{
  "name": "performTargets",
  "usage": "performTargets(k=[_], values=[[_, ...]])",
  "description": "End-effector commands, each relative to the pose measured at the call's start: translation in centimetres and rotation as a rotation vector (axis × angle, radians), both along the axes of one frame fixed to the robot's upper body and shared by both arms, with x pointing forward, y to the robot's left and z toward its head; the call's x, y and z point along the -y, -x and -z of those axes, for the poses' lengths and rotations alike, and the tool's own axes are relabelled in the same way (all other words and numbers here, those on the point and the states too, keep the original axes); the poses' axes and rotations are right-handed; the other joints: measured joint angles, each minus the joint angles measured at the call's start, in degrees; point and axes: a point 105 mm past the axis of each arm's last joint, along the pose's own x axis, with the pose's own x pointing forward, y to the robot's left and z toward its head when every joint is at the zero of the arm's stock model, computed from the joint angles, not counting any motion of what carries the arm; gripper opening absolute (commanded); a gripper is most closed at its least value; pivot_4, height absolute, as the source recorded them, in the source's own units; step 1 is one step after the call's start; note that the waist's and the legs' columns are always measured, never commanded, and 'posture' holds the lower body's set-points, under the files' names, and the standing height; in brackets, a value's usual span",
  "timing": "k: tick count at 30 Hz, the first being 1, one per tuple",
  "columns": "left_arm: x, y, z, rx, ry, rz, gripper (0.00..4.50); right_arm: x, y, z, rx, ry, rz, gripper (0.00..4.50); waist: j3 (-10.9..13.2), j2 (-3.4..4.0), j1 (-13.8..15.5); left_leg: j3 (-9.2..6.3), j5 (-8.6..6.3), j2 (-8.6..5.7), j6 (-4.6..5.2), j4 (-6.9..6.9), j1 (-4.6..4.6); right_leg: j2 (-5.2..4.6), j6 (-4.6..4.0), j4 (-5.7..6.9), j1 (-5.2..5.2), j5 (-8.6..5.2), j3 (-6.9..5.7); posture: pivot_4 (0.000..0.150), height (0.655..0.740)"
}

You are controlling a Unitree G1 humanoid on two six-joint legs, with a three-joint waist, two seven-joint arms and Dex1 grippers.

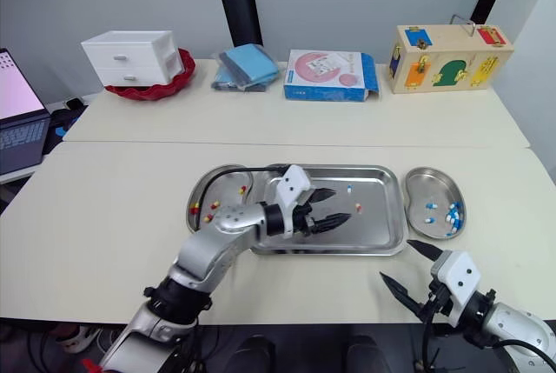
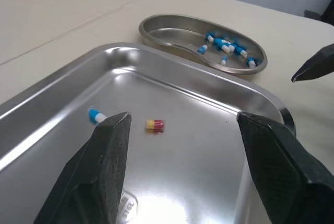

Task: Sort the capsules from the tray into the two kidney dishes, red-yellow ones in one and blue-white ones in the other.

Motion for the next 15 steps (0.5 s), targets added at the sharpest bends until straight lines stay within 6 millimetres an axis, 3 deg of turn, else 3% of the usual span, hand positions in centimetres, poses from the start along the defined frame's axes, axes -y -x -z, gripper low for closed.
performTargets(k=[1,15], values=[[1.5,-0.6,-0.2,0.049,-0.017,0.021,3.29,-0.7,0.0,-0.8,0.032,-0.004,-0.001,4.5,0.0,0.0,0.0,0.0,0.0,-0.01,0.0,0.0,0.0,0.0,0.0,0.0,0.0,0.0,0.01,0.15,0.7078],[4.5,-1.9,1.5,0.001,-0.072,0.086,3.29,-1.7,0.1,-1.4,0.033,-0.019,0.023,4.5,0.0,0.0,-0.1,0.0,0.0,-0.02,0.0,-0.03,-0.02,0.0,0.01,-0.04,-0.02,-0.01,0.0,0.15,0.7078]])
